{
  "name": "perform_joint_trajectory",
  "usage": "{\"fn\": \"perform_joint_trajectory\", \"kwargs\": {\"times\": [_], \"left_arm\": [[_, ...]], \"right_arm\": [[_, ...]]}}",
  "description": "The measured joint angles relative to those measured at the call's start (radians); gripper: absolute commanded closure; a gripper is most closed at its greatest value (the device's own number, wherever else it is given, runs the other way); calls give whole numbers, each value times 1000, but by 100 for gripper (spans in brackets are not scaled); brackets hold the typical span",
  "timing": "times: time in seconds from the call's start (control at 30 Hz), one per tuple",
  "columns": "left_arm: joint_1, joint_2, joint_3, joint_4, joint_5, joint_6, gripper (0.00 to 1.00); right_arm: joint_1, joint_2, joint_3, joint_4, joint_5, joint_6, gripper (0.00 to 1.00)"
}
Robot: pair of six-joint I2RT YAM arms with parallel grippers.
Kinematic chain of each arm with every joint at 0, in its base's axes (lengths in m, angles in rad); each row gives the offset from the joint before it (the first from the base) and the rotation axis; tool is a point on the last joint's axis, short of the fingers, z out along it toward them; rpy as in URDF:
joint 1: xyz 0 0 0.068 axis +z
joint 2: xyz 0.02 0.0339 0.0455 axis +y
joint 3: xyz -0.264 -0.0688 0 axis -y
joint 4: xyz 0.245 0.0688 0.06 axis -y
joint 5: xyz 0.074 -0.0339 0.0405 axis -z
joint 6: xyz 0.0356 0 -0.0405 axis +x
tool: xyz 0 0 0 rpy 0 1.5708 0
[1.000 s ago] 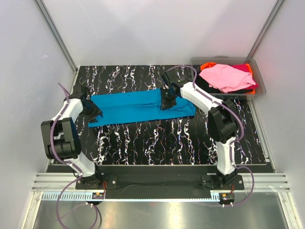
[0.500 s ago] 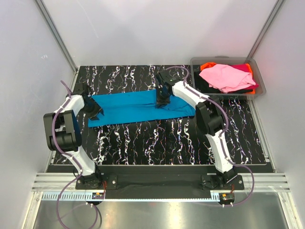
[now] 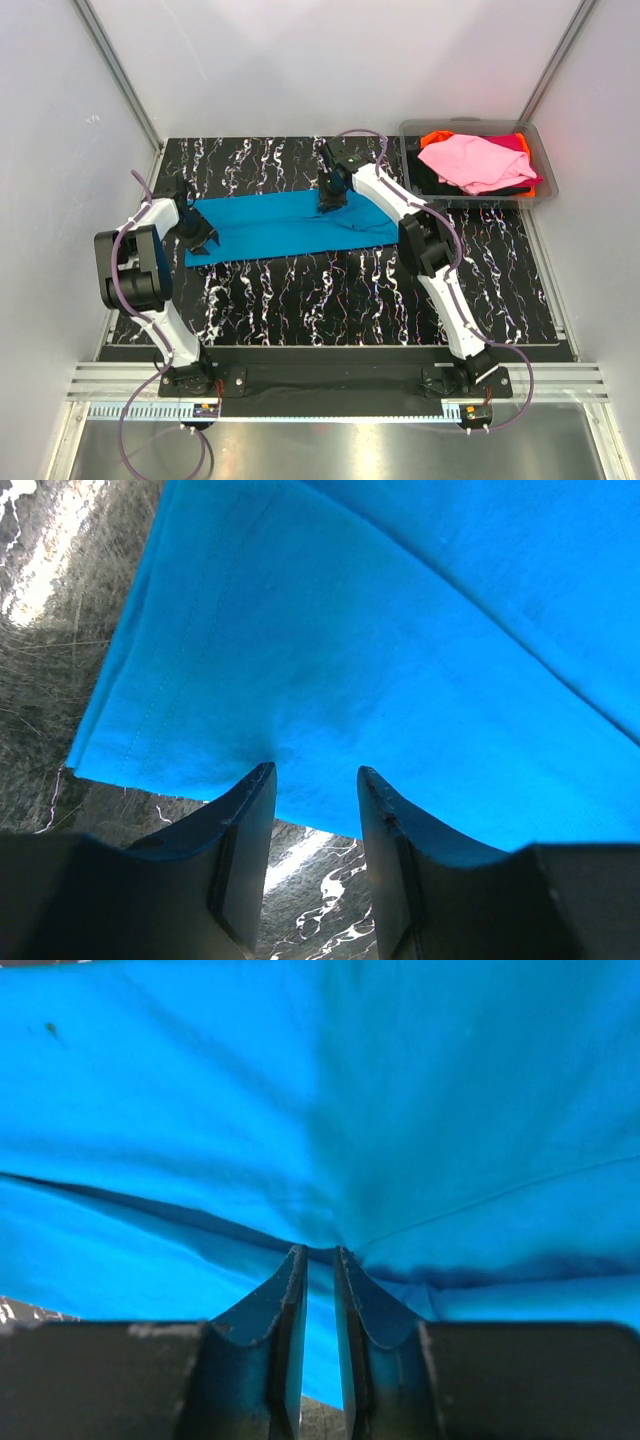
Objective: Fold and stack the t-shirts
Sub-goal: Fold the tshirt
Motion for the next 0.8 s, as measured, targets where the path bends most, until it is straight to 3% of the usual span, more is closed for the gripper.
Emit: {"fn": "perform_joint_trajectory", "kwargs": {"times": [0.17, 0.23, 0.33, 0.5, 0.63, 0.8], "left_arm": [[-6, -27, -2, 0, 0, 0, 57], [-14, -39, -2, 0, 0, 0, 57], [-30, -41, -3, 0, 0, 0, 57], [-41, -40, -3, -6, -2, 5, 57], [-40, -33, 0, -16, -6, 18, 58], [-40, -12, 0, -22, -7, 21, 58]], "right_arm": [[0, -15, -7, -27, 0, 1, 63], [0, -53, -58, -35, 6, -5, 53], [-2, -155, -163, -58, 34, -20, 47], [-34, -430, -407, -53, 84, -51, 48], [-144, -665, -654, 5, 100, -85, 50], [-304, -726, -837, 64, 94, -123, 48]]}}
